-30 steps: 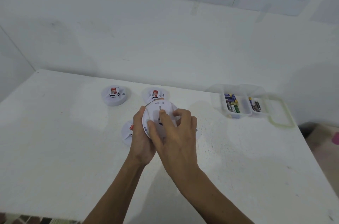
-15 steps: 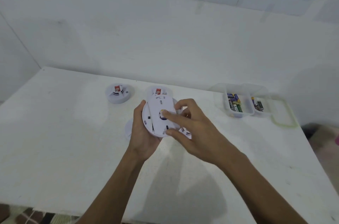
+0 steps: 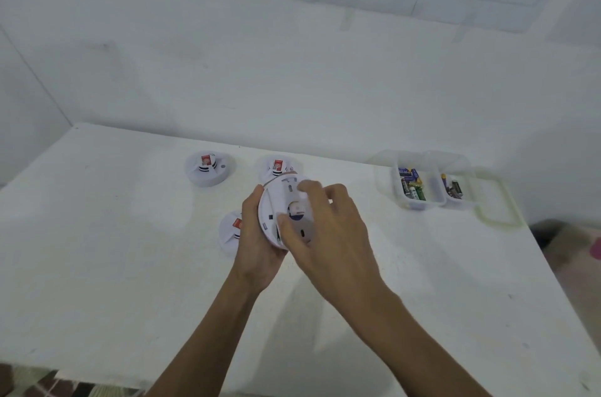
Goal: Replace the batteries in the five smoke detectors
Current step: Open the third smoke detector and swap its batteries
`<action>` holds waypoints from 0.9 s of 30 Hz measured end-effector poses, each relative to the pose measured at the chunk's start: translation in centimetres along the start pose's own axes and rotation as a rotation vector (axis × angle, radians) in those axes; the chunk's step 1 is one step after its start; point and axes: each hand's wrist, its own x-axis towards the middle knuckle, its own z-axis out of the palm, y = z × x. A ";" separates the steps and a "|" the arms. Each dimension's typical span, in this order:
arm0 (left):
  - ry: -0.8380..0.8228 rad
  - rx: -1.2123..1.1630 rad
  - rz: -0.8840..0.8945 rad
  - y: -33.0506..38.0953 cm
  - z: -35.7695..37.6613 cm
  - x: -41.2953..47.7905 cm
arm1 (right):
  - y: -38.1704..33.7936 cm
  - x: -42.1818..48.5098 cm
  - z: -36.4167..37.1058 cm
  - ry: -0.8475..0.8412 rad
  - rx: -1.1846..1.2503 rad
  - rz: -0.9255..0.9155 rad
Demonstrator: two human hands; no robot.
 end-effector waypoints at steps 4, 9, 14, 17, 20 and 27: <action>0.041 0.040 0.035 -0.2 0.0 -0.3 | -1.0 0.2 -0.3 -0.042 0.016 0.114; 0.101 0.062 0.051 -0.3 0.0 -0.6 | -1.5 0.0 -0.2 -0.098 0.032 0.177; 0.125 0.090 0.102 -0.3 0.0 -0.9 | -2.0 -0.2 0.6 -0.109 0.070 0.265; 0.095 0.046 0.095 -0.6 -0.1 -0.9 | -2.3 -0.3 1.0 -0.088 0.114 0.301; 0.064 0.017 0.099 -0.6 -0.1 -1.0 | -2.5 -0.3 1.0 -0.092 0.108 0.317; 0.057 0.109 0.115 -0.4 0.0 -0.9 | -2.3 -0.5 1.3 -0.047 0.163 0.334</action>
